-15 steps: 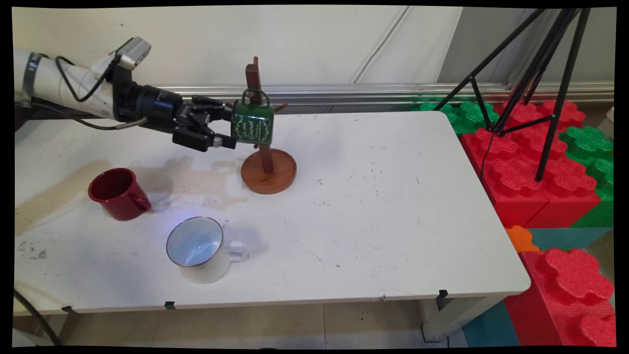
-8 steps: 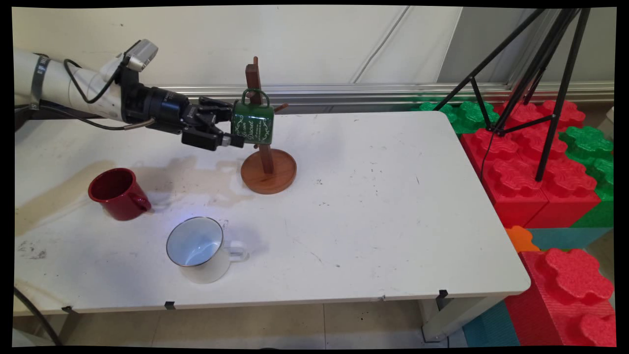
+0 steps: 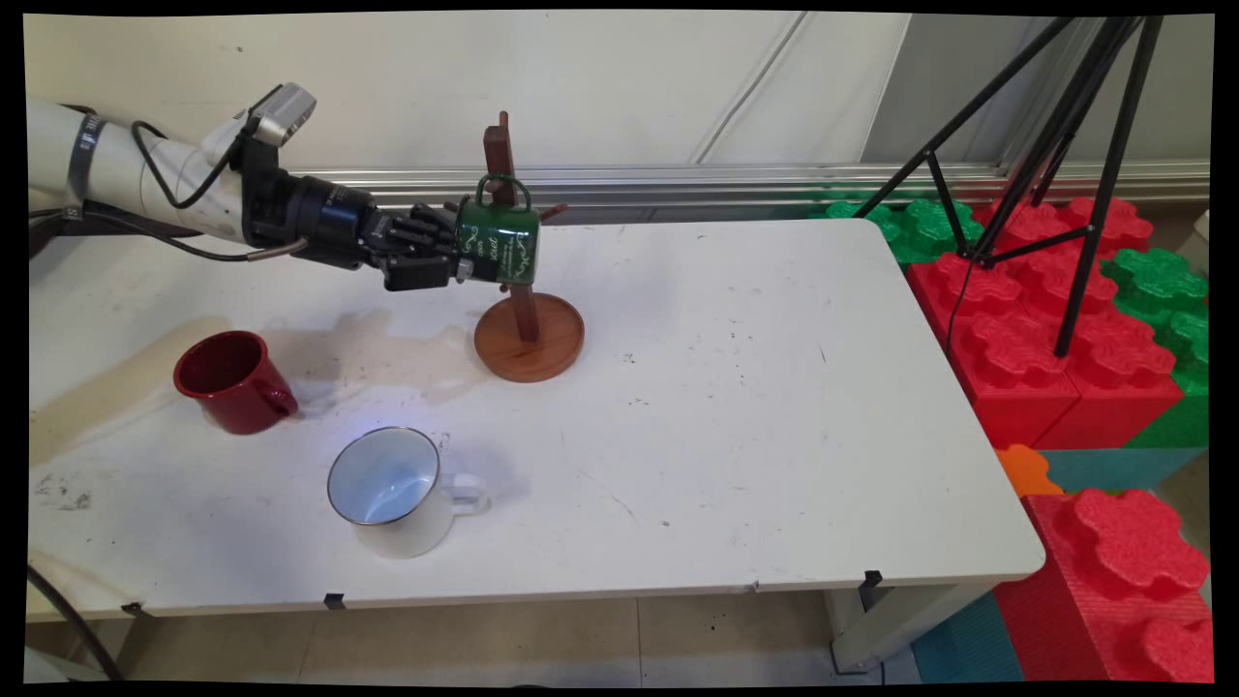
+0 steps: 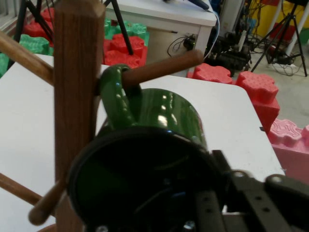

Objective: Place the picked object on the table

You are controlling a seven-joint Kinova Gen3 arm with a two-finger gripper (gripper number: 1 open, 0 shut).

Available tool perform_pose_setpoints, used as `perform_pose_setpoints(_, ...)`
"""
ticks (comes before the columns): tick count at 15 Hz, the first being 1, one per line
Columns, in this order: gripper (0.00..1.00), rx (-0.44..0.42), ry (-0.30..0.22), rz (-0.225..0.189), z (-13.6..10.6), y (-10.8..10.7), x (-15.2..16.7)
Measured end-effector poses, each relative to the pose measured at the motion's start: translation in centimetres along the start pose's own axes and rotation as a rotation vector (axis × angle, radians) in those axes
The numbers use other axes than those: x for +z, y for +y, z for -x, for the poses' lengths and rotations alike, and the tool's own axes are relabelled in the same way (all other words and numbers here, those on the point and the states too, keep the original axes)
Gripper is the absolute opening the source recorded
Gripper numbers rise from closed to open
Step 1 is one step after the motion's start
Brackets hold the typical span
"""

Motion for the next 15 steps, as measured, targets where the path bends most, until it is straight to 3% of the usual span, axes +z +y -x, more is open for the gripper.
perform_pose_setpoints(15,0.0,0.023,0.012,0.046,-0.72,0.95,-0.6)
